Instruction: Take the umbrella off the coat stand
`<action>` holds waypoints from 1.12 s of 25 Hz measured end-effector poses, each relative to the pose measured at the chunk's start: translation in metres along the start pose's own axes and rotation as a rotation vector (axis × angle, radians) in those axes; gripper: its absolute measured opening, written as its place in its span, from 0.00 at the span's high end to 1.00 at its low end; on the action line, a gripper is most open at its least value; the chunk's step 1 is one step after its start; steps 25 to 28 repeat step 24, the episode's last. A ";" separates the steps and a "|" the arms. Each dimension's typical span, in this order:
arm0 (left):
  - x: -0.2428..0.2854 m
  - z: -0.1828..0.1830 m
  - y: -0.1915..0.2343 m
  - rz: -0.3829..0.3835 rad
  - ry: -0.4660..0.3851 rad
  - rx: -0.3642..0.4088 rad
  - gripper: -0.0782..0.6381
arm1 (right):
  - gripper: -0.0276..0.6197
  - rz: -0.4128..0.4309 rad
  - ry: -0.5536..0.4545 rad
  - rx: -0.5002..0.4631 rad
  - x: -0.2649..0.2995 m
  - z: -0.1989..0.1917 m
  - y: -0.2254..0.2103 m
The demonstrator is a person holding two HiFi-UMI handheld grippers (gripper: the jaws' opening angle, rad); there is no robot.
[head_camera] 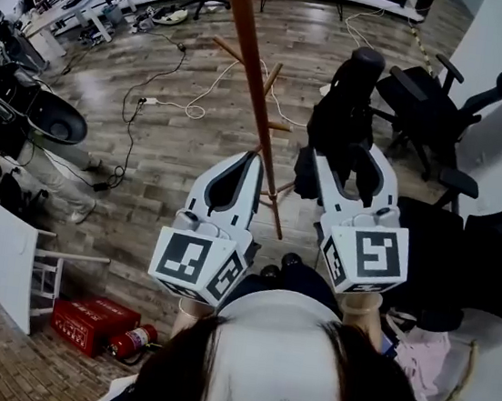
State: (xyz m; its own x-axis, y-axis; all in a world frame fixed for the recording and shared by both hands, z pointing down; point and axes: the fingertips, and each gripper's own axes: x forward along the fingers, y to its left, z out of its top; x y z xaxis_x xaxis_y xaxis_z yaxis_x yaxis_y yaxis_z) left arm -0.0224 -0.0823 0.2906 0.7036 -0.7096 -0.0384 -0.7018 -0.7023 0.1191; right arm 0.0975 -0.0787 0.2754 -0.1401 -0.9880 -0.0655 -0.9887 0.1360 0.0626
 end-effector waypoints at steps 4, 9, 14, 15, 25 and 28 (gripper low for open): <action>0.002 0.001 -0.003 -0.006 -0.003 -0.001 0.87 | 0.61 0.010 -0.007 -0.003 0.000 0.003 0.000; 0.007 0.000 -0.004 0.004 -0.003 -0.005 0.87 | 0.61 0.015 -0.007 0.004 0.002 0.002 -0.004; 0.012 0.001 -0.005 0.006 -0.005 -0.003 0.87 | 0.61 0.026 -0.018 0.001 0.005 0.003 -0.008; 0.013 0.001 -0.004 0.007 -0.005 -0.002 0.87 | 0.61 0.028 -0.018 0.000 0.006 0.004 -0.009; 0.028 0.000 -0.007 0.016 0.001 0.002 0.87 | 0.61 0.033 -0.009 0.017 0.015 0.000 -0.021; 0.028 0.000 -0.007 0.016 0.001 0.002 0.87 | 0.61 0.033 -0.009 0.017 0.015 0.000 -0.021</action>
